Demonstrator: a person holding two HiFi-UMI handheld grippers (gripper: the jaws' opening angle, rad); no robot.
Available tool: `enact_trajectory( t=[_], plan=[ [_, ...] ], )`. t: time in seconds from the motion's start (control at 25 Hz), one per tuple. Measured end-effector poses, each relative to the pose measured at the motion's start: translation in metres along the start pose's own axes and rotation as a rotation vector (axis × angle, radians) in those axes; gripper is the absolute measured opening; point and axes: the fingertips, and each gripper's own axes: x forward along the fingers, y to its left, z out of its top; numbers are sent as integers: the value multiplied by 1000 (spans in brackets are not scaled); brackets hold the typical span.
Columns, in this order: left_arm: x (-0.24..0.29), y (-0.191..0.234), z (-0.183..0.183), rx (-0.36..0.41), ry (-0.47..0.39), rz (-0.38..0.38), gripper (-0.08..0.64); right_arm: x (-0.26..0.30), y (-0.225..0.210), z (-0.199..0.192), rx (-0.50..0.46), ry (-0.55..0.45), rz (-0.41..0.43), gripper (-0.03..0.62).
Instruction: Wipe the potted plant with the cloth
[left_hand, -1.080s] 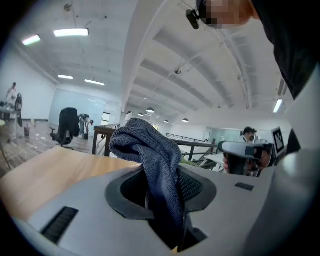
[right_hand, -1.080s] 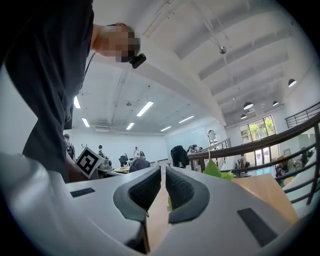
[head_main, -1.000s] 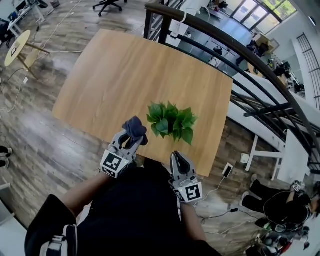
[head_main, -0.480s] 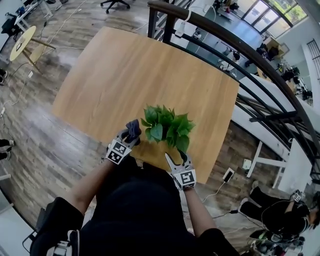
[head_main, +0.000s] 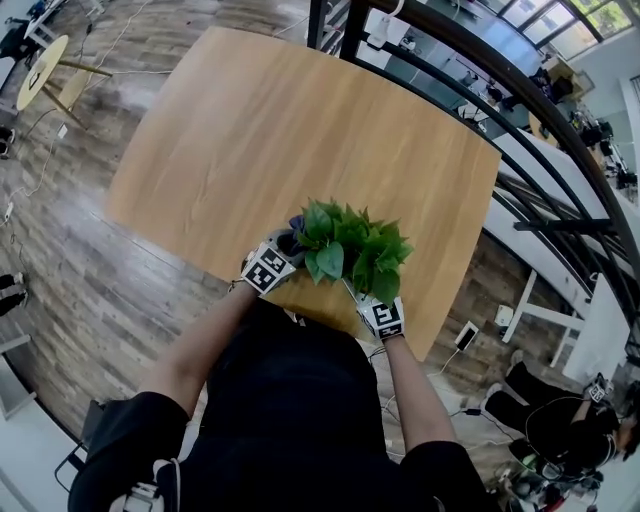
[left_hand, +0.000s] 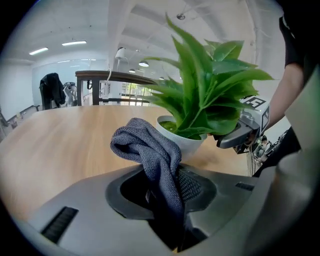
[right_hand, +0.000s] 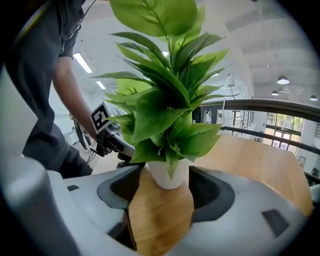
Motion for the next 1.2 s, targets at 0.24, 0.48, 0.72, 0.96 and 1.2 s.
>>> enact_trajectory(
  t=[0.24, 0.48, 0.72, 0.96, 1.2],
  plan=[
    [21, -3, -7, 14, 91, -38, 147, 19, -2, 6, -23, 0, 25, 284],
    [28, -13, -6, 69, 171, -17, 147, 26, -8, 14, -19, -15, 23, 284],
    [24, -42, -16, 159, 226, -89, 146, 26, -9, 15, -12, -22, 24, 284],
    [22, -55, -24, 108, 237, -93, 146, 23, -1, 18, -10, -40, 53, 284],
    [10, -29, -21, 85, 185, 3, 145, 18, 30, 3, 74, -13, 107, 284]
  ],
)
